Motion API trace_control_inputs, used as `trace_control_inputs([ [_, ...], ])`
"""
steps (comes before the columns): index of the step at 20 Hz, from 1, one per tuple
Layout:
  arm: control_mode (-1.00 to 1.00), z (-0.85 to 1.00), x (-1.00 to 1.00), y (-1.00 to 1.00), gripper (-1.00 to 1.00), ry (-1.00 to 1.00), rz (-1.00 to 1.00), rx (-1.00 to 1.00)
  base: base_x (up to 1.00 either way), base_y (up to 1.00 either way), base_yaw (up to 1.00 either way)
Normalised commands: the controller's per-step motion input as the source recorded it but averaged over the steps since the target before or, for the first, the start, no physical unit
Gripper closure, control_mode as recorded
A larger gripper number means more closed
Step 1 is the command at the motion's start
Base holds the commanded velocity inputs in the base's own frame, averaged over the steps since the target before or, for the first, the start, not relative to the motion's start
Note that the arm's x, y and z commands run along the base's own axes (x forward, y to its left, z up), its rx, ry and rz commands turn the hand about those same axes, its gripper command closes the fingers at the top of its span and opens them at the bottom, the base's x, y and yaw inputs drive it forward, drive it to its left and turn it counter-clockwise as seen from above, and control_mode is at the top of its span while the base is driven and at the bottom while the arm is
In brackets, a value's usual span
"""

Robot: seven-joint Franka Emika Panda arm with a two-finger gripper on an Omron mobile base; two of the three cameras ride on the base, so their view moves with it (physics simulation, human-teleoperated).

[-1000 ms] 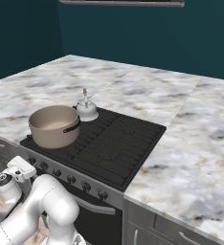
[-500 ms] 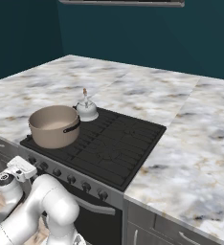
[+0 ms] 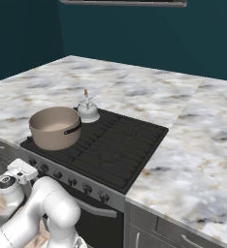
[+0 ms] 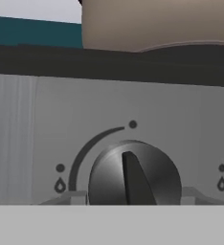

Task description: Pick the kettle from the cabinet and place it on a stove burner. Then pick the pot from the counter and place it on another stove burner. Finally, turn both burners on.

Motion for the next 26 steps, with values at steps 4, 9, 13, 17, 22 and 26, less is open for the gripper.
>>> trace_control_inputs([
  [4,-1.0,0.0,0.0,0.02,1.0,0.03,0.0,-0.19,0.0,0.0,0.0],
  [9,-1.0,0.0,0.0,0.02,1.0,0.06,0.0,-0.2,0.0,0.0,0.0],
  [13,-1.0,0.02,0.0,0.02,1.0,0.08,0.0,-0.2,0.0,0.0,0.0],
  [17,-1.0,0.01,0.0,0.02,1.0,0.09,0.0,-0.2,0.0,0.0,0.0],
  [22,-1.0,0.0,0.0,0.03,1.0,0.09,0.0,-0.19,0.0,0.0,0.0],
  [26,-1.0,0.0,0.0,0.08,1.0,0.08,0.0,-0.19,0.0,0.0,0.0],
])
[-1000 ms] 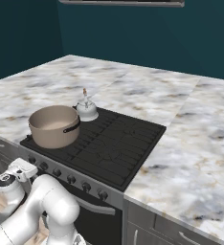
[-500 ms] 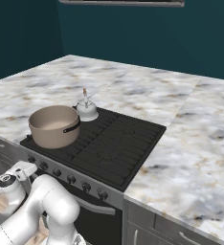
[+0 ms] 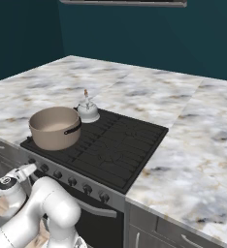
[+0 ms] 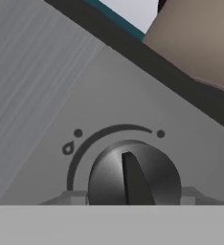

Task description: Pick the kettle from the cabinet and place it on a stove burner. Then pick the pot from the counter and place it on another stove burner. Finally, turn both burners on.

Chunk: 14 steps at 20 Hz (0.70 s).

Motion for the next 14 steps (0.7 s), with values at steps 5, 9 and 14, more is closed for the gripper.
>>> trace_control_inputs([
  [5,-1.0,0.0,0.0,0.16,1.0,0.09,0.0,-0.15,0.0,0.0,0.0],
  [9,-1.0,0.0,0.0,0.14,1.0,0.09,0.0,-0.12,0.0,0.0,0.0],
  [14,-1.0,0.0,0.0,0.09,1.0,0.09,0.0,-0.09,0.0,0.0,0.0],
])
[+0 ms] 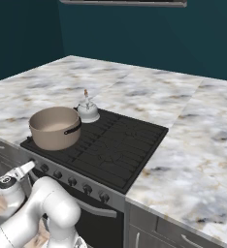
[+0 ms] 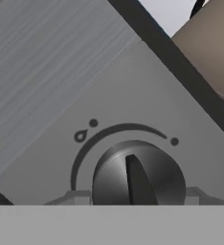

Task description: Pick the kettle from the cabinet and place it on a stove burner. Then pick the pot from the counter and place it on another stove burner. Finally, turn both burners on.

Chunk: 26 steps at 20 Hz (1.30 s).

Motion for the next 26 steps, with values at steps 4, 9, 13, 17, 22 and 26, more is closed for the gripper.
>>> trace_control_inputs([
  [4,-1.0,-0.01,0.0,0.09,-1.0,0.11,0.0,-0.04,0.0,0.0,0.0],
  [9,-1.0,-0.01,0.0,0.22,-1.0,0.01,0.0,0.0,0.0,0.0,0.0],
  [13,-1.0,0.0,-0.05,0.4,-1.0,0.0,0.0,0.0,0.0,0.0,0.0],
  [17,-1.0,0.06,-0.09,0.49,-1.0,-0.01,0.0,-0.03,0.0,0.0,0.0],
  [22,-1.0,0.11,-0.05,0.58,-1.0,-0.01,0.0,-0.07,0.0,0.0,0.0],
  [26,-1.0,0.03,0.0,0.63,-1.0,0.0,0.0,-0.06,0.0,0.0,0.0],
])
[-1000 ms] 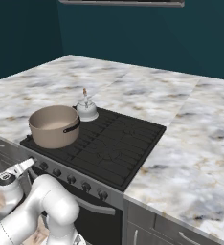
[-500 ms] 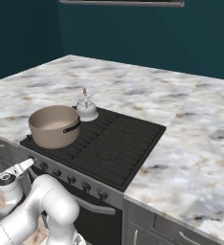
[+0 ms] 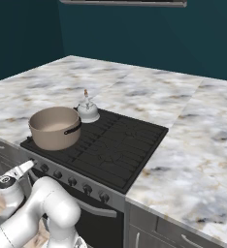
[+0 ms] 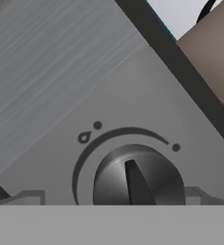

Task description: Pick the kettle from the cabinet and place it on a stove burner. Then pick the pot from the counter and place it on another stove burner. Finally, turn both burners on.

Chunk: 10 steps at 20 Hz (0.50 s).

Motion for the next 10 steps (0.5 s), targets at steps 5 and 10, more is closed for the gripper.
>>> trace_control_inputs([
  [5,-1.0,0.02,0.0,0.64,-1.0,0.0,0.0,-0.06,0.0,0.0,0.0],
  [10,-1.0,0.07,0.0,0.49,-1.0,0.0,0.0,-0.01,0.0,0.0,0.0],
])
